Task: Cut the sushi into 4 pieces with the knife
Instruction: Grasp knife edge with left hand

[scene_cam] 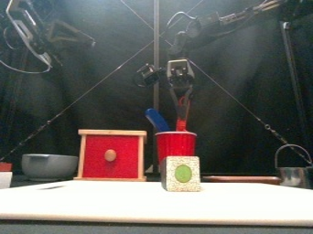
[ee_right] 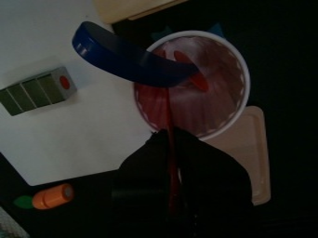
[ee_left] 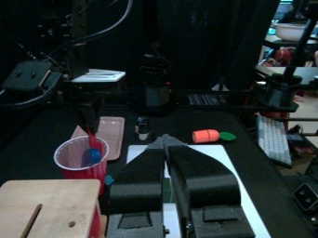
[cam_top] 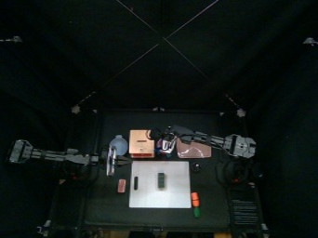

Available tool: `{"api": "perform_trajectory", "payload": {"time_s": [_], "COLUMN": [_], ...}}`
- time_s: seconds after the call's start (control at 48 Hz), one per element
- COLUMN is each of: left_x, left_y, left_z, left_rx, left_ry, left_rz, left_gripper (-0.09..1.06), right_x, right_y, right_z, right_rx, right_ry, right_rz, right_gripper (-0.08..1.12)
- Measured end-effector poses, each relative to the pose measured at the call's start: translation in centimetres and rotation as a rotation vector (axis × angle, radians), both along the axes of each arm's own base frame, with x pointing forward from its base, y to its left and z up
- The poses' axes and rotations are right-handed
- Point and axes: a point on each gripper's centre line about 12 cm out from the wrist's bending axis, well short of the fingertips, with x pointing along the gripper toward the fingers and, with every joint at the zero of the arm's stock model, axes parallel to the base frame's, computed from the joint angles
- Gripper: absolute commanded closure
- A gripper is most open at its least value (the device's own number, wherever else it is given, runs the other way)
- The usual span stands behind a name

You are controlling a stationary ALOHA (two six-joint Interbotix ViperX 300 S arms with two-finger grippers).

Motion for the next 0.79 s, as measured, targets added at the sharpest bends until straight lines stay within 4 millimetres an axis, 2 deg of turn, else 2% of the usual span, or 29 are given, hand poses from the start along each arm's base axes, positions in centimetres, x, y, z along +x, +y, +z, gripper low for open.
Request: {"api": "perform_trajectory", "payload": {"time_s": [0.104, 0.271, 0.333, 0.458, 0.604, 0.708, 0.792], "left_x": [0.0, 0.0, 0.0, -0.1, -0.3, -0.1, 0.2], "left_y": [0.0, 0.1, 0.1, 0.3, 0.9, 1.0, 1.1], "left_z": [0.1, 0.1, 0.2, 0.7, 1.3, 1.2, 0.9], "left_rx": [0.0, 0.002, 0.002, 0.004, 0.01, 0.003, -0.011], "left_ry": [-0.002, -0.005, -0.017, -0.057, -0.113, -0.112, -0.094], "left_rz": [0.002, 0.003, 0.005, 0.013, 0.041, 0.045, 0.053], "left_gripper": [0.55, 0.54, 0.54, 0.54, 0.54, 0.5, 0.39], "right_x": [-0.3, -2.2, -3.5, -5.5, -7.4, -8.9, -10.7], "right_y": [0.2, 2.2, 3.5, 6.5, 9.6, 10.9, 11.7], "right_z": [2.2, 7.8, 10.4, 13.4, 13.0, 10.9, 9.2], "right_rx": [-0.005, -0.047, -0.073, -0.119, -0.17, -0.229, -0.261], "right_ry": [-0.028, -0.149, -0.224, -0.386, -0.586, -0.753, -0.939], "right_rz": [0.004, 0.031, 0.046, 0.09, 0.155, 0.188, 0.196], "right_gripper": [0.93, 0.93, 0.93, 0.93, 0.93, 0.93, 0.93]}}
